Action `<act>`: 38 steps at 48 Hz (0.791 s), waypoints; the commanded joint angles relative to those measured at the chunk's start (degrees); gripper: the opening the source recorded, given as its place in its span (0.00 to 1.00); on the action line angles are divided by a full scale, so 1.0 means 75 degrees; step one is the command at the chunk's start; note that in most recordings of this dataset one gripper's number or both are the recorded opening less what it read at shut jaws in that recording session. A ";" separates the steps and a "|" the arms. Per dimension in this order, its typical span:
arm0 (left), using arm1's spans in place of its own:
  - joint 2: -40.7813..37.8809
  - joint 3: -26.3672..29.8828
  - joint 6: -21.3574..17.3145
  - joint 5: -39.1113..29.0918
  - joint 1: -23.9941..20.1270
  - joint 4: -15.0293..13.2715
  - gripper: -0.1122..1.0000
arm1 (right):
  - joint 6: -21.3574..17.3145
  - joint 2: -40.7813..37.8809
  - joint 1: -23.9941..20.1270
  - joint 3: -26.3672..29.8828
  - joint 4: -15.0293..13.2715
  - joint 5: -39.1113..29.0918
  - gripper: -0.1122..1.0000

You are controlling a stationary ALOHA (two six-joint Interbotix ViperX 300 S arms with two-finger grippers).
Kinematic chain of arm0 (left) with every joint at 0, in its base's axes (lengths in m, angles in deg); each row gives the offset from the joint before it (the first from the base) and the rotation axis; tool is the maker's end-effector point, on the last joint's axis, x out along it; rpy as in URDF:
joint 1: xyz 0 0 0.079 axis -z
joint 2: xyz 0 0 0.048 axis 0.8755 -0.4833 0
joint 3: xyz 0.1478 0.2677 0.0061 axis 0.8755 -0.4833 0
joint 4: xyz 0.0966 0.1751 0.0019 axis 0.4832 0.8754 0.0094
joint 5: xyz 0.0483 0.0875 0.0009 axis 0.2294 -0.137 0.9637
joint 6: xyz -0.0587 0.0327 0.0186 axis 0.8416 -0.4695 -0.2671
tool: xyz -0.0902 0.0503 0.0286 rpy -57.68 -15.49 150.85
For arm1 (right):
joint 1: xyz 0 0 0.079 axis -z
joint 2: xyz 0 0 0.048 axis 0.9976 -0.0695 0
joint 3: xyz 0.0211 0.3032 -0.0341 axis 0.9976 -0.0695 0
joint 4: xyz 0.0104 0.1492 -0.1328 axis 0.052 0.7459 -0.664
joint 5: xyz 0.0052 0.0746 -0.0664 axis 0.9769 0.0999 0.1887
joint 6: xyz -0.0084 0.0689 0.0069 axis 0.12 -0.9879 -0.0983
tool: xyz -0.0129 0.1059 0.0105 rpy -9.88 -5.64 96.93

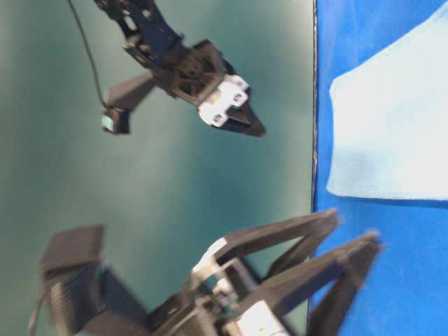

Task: Fold the light blue towel.
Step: 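Release the strip and pull both grippers outward to the sides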

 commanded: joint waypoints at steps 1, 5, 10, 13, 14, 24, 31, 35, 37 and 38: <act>0.0562 -0.0070 -0.0012 0.0105 -0.0176 -0.0012 0.74 | -0.0023 0.0680 -0.0105 -0.0188 0.0023 -0.0082 0.63; 0.0937 -0.0270 -0.0023 0.0293 -0.0422 -0.0012 0.73 | -0.0023 0.1172 -0.0270 -0.0574 0.0082 -0.0059 0.63; 0.1336 -0.0598 -0.0023 0.0809 -0.0727 -0.0012 0.73 | -0.0023 0.1945 -0.0574 -0.1184 0.0246 -0.0012 0.63; 0.1570 -0.0879 -0.0023 0.1301 -0.0973 -0.0012 0.73 | -0.0035 0.2391 -0.0738 -0.1559 0.0352 0.0082 0.63; 0.1641 -0.0949 -0.0023 0.1430 -0.1043 -0.0012 0.73 | -0.0035 0.2531 -0.0797 -0.1688 0.0398 0.0129 0.63; 0.2402 -0.1758 0.0199 0.2379 -0.1687 -0.0012 0.73 | -0.0352 0.4207 -0.1195 -0.3223 0.0785 0.1137 0.63; 0.2895 -0.2367 0.0539 0.2695 -0.1934 -0.0012 0.72 | -0.0727 0.5062 -0.1195 -0.4207 0.0949 0.1805 0.63; 0.3070 -0.2625 0.0609 0.2742 -0.1957 -0.0023 0.72 | -0.0902 0.5332 -0.1207 -0.4617 0.0961 0.2027 0.63; 0.3117 -0.2707 0.0680 0.2742 -0.1945 -0.0035 0.72 | -0.0984 0.5402 -0.1195 -0.4793 0.0961 0.2109 0.63; 0.3141 -0.2742 0.0738 0.2754 -0.1945 -0.0035 0.72 | -0.0996 0.5414 -0.1195 -0.4828 0.0961 0.2121 0.63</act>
